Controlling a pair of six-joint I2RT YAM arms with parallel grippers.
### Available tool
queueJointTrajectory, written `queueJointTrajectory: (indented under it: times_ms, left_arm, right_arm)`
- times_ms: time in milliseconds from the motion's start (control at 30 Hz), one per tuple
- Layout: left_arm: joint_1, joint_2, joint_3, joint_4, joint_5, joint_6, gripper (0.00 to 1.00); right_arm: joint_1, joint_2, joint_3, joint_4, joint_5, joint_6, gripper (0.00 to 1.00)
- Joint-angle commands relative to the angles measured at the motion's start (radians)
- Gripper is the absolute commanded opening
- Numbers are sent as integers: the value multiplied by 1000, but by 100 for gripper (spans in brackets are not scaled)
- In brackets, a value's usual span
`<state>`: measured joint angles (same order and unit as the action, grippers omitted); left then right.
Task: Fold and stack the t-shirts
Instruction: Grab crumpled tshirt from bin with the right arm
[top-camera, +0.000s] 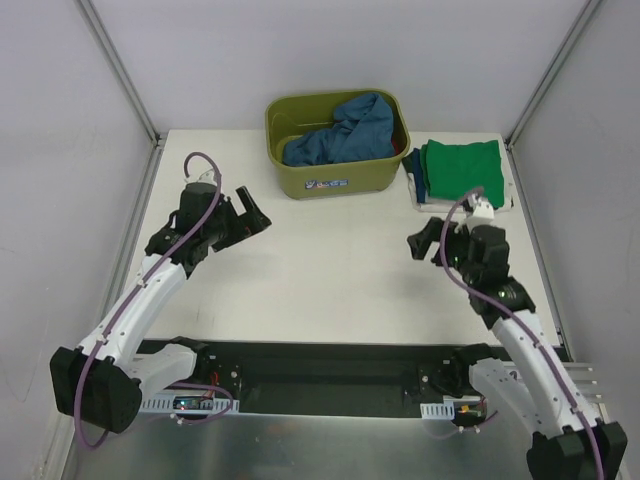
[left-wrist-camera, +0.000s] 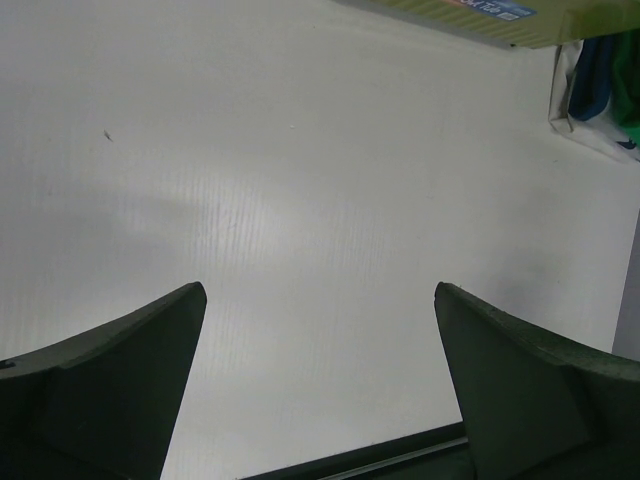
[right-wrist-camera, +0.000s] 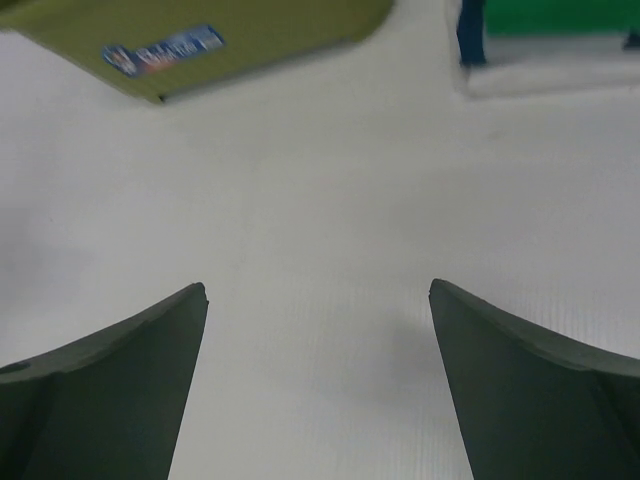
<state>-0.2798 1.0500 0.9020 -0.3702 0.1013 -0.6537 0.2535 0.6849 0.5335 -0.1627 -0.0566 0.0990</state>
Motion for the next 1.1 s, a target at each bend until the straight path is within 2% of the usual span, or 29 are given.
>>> queueJointTrajectory:
  times_ms: [0,133,167,200,233,267,300,500,633,933,1000,1033,1067]
  left_arm:
    - [4,4,12,43,52,42,99]
    - [4,-39,-15,50,41,68,99]
    - [4,-48,-34,51,17,75,99]
    - [4,-64,-40,53,3,75,99]
    - [4,-71,-47,51,-9,77,99]
    - [5,-76,-58,51,-14,86,99]
    - [5,-88,-63,51,-17,92,99]
    - [5,-107,-84,51,-22,124,99]
    - [5,-102,-80,51,-31,134,99]
    - [5,-122,-84,51,-22,146,99]
    - [5,-130,-87,51,-25,147,99]
    - [5,-131,-87,51,-28,147,99]
    - [5,-131,-87,51,-31,149,99]
  right_arm:
    - [6,226,326,36,-51,-38,97]
    - [12,550,610,-17,-62,-71,97]
    - [12,605,729,-27,-60,-80,97]
    - [15,725,813,-49,-54,-88,97]
    - [15,786,886,-114,-48,-90,97]
    - [20,848,1046,-150,-45,-93,97]
    - [23,958,1113,-202,-35,-91,97]
    - [33,1336,1605,-377,49,-136,97]
    - [35,1488,1743,-388,116,-166,97]
    - [33,1659,1810,-264,140,-121,97]
    - [33,1693,1847,-235,127,-98,86]
    - [33,1697,1847,-218,127,-69,63]
    - [32,1699,1846,-204,126,-55,53]
